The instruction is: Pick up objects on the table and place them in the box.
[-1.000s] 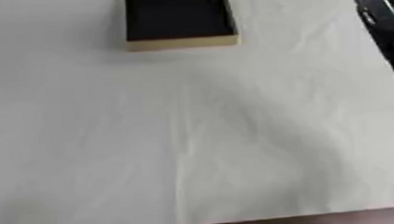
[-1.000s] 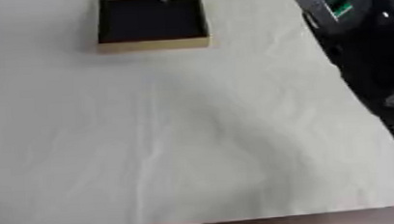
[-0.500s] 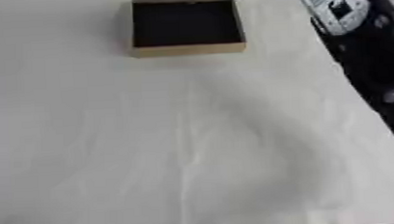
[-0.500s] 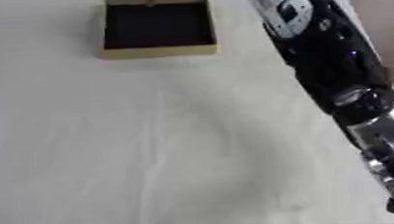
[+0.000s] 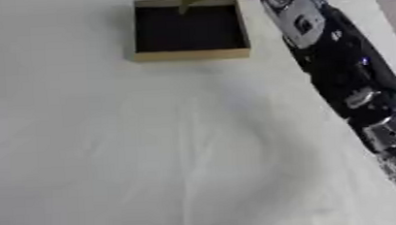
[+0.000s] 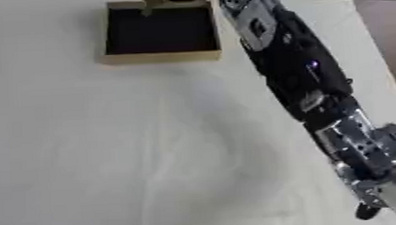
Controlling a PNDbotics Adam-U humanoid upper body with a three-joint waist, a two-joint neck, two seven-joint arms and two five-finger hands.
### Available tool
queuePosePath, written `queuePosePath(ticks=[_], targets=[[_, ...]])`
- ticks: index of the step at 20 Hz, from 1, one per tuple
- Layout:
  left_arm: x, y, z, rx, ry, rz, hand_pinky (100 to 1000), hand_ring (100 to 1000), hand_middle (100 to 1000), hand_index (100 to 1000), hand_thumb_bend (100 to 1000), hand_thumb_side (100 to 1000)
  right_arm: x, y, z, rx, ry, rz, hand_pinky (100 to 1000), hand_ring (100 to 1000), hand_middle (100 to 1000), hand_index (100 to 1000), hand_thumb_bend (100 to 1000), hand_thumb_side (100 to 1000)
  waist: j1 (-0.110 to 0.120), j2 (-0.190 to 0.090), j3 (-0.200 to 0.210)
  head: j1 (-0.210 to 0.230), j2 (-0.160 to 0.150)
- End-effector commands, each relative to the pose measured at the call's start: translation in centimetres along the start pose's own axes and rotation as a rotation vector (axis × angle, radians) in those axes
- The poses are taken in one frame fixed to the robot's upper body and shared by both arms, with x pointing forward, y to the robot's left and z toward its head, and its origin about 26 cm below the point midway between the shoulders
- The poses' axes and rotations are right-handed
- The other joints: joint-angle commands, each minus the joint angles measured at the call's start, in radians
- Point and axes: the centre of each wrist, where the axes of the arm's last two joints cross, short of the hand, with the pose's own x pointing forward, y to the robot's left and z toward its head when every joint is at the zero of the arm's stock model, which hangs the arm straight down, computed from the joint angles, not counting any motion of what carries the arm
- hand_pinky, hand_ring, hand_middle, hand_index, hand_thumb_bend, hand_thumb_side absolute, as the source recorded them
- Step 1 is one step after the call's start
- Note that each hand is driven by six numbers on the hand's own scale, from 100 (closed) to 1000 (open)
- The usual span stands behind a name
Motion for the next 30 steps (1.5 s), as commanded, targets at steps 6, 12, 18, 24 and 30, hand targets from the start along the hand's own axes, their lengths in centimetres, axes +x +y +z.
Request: queuePosePath(ticks=[6,12,18,24,30], targets=[[0.7,0.2,-0.5,-0.007,-0.030,-0.001,681,801,772,765,100,566,-2.4,2.2,1.2,0.057,-0.004,0.077,794,717,532,713,100,100,0.007,-0.019,-0.002,-0.039,0.005],[0.7,0.0,-0.6,-0.010,-0.032,0.006,681,802,772,765,100,566,-3.5,5.6,3.0,0.301,0.091,0.144,853,888,848,942,100,586,0.007,-0.019,0.003,-0.040,0.004],[0.6,0.0,-0.6,-0.011,-0.027,0.006,682,802,773,765,100,566,-2.8,4.1,1.7,0.327,0.100,0.181,853,893,849,941,100,572,0.005,-0.022,0.001,-0.034,0.009],[0.6,0.1,-0.5,-0.015,-0.019,0.003,682,803,773,766,100,566,-2.1,2.1,0.6,0.284,0.076,0.169,852,889,846,942,100,546,0.004,-0.029,-0.003,-0.033,0.017],[0.6,0.2,-0.4,-0.019,-0.011,-0.003,682,803,773,766,100,566,-1.1,-1.2,-0.7,0.179,0.050,0.155,854,895,852,946,100,514,0.006,-0.041,-0.015,-0.023,0.027]])
